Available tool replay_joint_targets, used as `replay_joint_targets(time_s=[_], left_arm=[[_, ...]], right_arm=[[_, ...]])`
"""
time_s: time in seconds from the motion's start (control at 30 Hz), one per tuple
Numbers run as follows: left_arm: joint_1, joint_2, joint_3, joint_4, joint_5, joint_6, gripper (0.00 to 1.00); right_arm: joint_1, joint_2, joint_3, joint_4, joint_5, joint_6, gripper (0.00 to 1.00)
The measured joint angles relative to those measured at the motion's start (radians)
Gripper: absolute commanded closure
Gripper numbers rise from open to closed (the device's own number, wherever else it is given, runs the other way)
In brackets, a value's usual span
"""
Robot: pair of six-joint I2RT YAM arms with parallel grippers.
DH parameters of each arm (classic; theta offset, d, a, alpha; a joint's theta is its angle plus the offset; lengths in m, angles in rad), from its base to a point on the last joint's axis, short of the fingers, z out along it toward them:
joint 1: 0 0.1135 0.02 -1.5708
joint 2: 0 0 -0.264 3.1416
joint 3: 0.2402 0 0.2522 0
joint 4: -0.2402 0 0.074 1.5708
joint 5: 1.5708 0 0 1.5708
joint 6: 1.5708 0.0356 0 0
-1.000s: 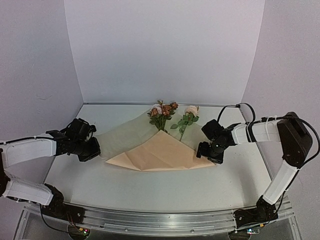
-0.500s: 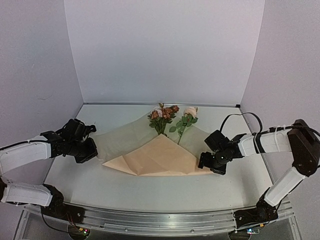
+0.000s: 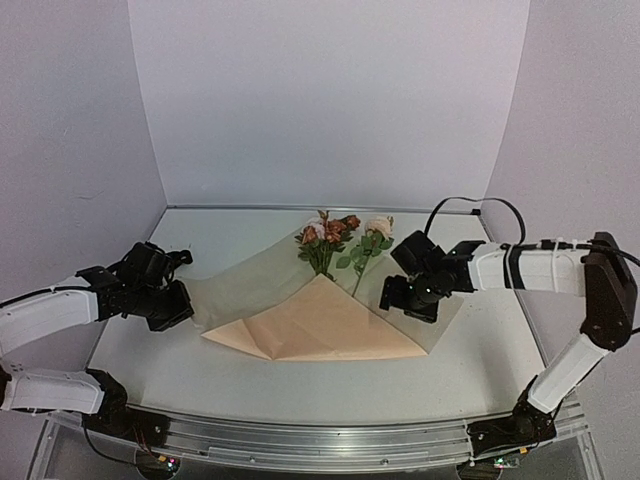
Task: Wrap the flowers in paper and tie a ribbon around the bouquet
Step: Adjust the fake flower on the 1/4-folded wrapping paper.
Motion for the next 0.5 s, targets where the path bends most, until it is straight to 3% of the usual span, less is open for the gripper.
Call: replay_joint_targets(time_s=[0.27, 0.5], left_arm=[[0.000, 0.021, 0.032, 0.033, 0.003, 0.047, 1.00], [0.000, 0.026, 0.055, 0.043, 0.009, 0.077, 1.00]], right_arm=[[-0.069, 0.375, 0.486, 0.007, 0.054, -0.071, 0.44], [-0.127, 0.592, 0.688, -0.027, 0.095, -0.064, 0.51]])
